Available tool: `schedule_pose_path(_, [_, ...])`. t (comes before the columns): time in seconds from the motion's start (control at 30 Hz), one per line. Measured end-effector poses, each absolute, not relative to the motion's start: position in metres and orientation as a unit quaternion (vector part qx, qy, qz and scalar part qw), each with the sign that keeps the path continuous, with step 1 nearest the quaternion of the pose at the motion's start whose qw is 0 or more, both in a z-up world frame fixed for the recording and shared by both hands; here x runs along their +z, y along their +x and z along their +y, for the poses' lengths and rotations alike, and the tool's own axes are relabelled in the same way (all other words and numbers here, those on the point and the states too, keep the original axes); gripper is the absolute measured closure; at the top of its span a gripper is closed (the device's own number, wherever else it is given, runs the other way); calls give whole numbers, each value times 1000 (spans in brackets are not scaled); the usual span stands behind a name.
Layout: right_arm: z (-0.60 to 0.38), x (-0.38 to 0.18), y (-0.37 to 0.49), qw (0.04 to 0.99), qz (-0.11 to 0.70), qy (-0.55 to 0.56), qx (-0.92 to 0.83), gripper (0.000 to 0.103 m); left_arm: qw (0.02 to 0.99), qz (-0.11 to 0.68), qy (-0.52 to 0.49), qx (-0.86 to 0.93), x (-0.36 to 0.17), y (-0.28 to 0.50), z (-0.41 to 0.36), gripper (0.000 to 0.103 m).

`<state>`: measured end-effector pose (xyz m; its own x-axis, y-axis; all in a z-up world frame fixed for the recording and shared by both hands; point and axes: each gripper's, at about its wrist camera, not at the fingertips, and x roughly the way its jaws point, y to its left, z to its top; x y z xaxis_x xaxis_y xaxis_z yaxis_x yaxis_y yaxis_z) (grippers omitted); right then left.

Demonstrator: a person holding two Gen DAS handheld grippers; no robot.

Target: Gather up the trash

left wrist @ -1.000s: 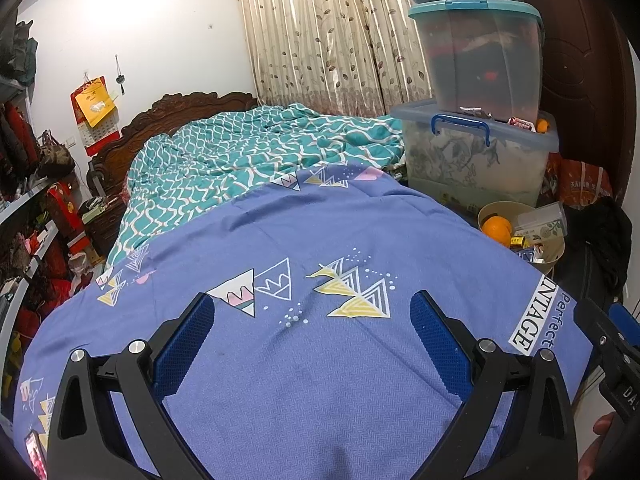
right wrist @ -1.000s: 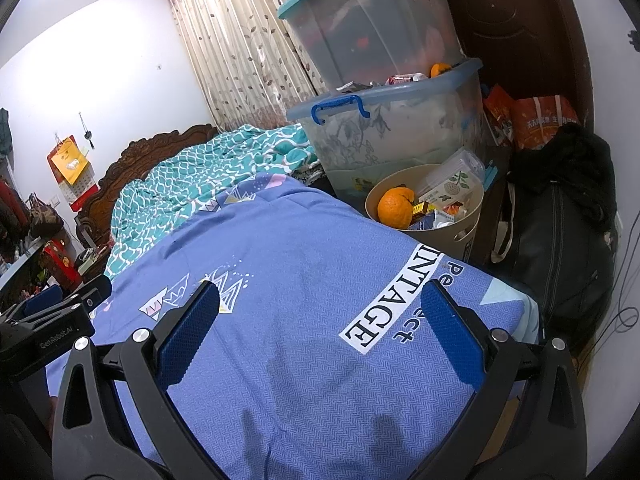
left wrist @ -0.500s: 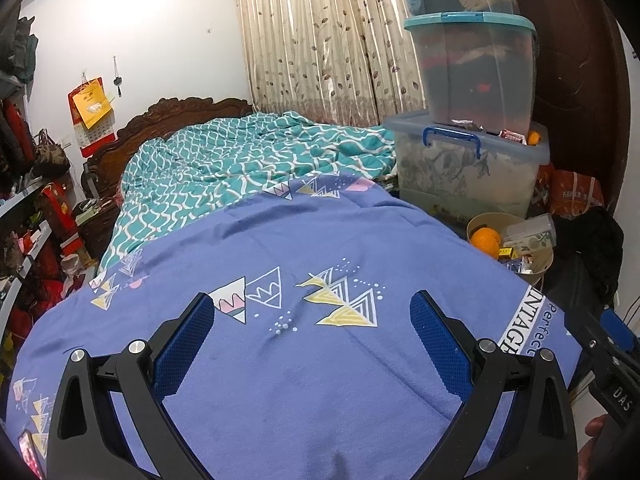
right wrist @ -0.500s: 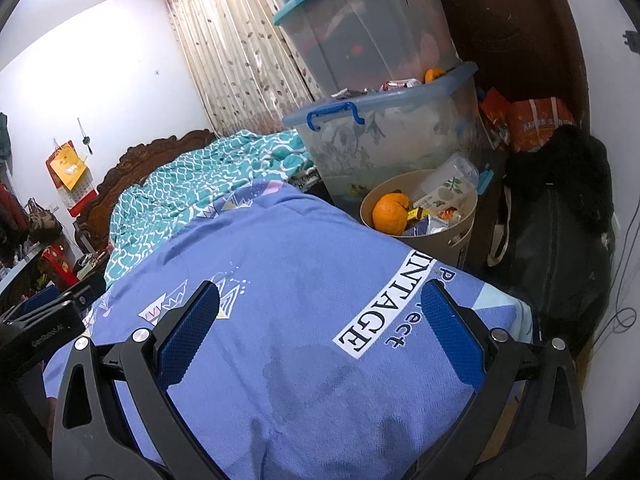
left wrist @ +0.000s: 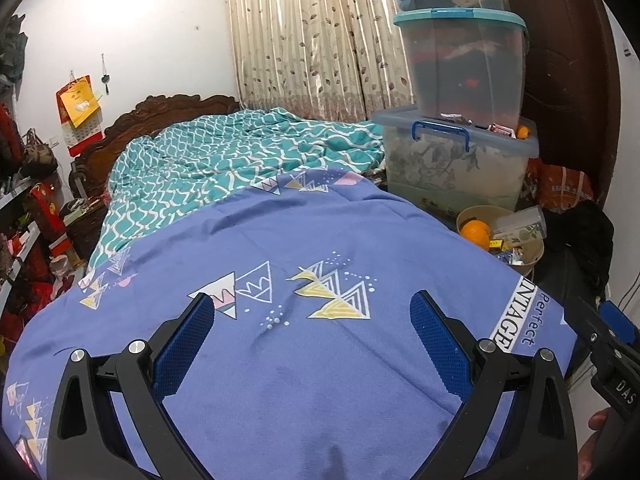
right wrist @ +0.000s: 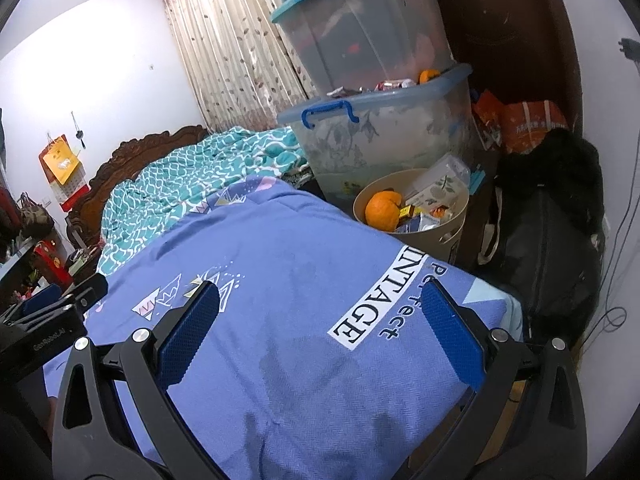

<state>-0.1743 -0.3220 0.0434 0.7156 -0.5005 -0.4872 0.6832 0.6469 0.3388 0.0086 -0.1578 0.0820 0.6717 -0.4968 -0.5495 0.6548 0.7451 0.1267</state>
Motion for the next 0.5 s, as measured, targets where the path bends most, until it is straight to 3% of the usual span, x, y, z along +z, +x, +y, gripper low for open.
schedule_pose_path(0.5, [-332,33,-174,885,187,273,-326,3,895,251,176,-323,78,5,-171,8])
